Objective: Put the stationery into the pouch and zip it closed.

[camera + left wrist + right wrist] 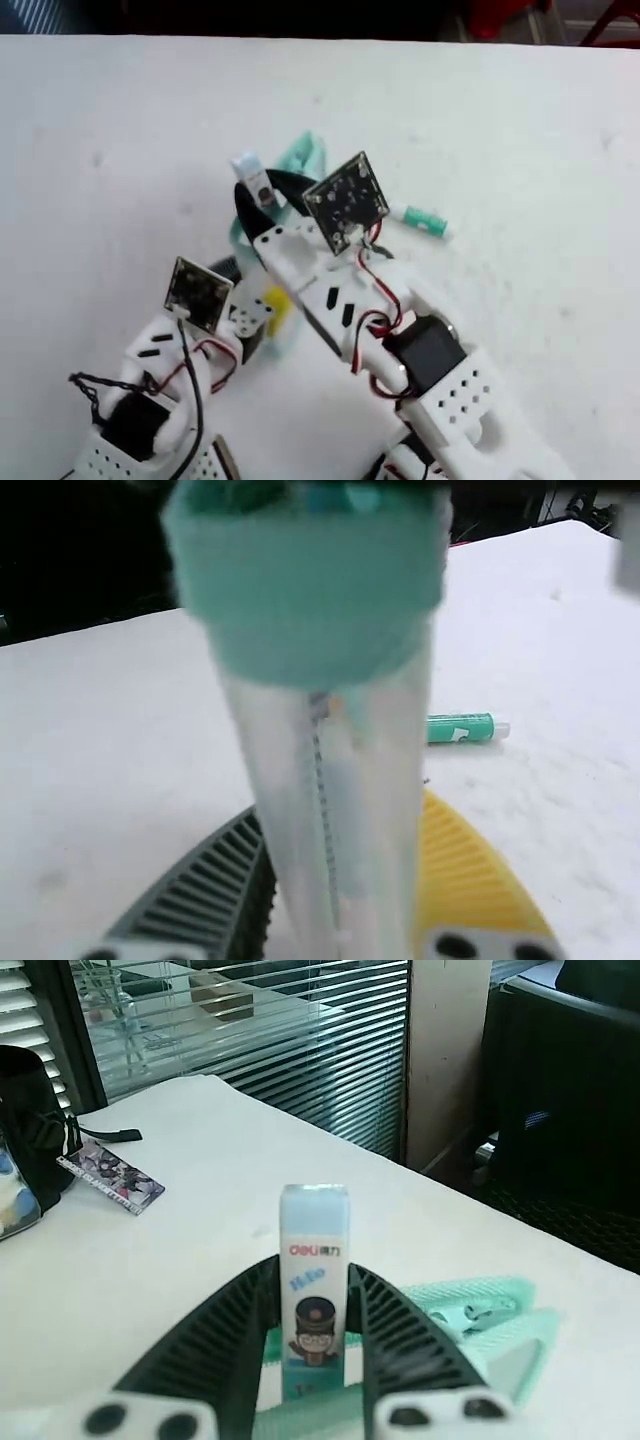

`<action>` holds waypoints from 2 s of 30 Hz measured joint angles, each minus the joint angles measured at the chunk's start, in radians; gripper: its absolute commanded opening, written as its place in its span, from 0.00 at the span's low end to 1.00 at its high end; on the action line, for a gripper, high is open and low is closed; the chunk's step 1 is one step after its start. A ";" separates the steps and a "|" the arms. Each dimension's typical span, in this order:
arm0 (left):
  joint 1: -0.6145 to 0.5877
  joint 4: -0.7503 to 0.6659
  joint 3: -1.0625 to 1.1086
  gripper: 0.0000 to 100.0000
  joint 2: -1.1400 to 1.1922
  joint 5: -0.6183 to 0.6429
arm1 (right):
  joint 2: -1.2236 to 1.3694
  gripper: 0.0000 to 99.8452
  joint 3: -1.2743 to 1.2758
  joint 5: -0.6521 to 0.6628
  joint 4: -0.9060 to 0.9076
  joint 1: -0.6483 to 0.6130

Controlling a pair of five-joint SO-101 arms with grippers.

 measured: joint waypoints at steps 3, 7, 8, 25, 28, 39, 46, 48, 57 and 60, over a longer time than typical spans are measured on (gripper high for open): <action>-0.005 0.000 0.000 0.20 0.000 -0.003 | -0.064 0.03 0.009 0.000 0.051 0.000; -0.005 0.000 0.000 0.18 0.000 -0.003 | -0.123 0.21 0.009 -0.002 0.127 0.000; -0.005 0.000 0.000 0.18 0.000 -0.003 | -0.129 0.23 0.009 -0.002 0.146 -0.002; -0.008 0.000 0.000 0.18 0.000 -0.005 | -0.143 0.09 -0.129 0.044 0.218 0.055; -0.008 0.000 0.000 0.14 0.000 -0.005 | -0.112 0.03 -0.153 0.049 0.242 0.089; -0.008 0.000 0.000 0.13 0.000 -0.005 | -0.031 0.20 -0.267 0.133 0.480 0.218; -0.008 0.000 0.000 0.13 0.000 -0.005 | -0.031 0.21 -0.269 0.140 0.540 0.232; -0.008 0.000 0.000 0.13 0.000 -0.005 | -0.031 0.21 -0.269 0.140 0.549 0.230; -0.008 0.000 0.000 0.13 0.000 -0.005 | -0.020 0.21 -0.222 0.244 0.585 0.454; -0.008 0.000 0.000 0.13 0.000 -0.005 | 0.006 0.21 -0.150 0.348 0.529 0.552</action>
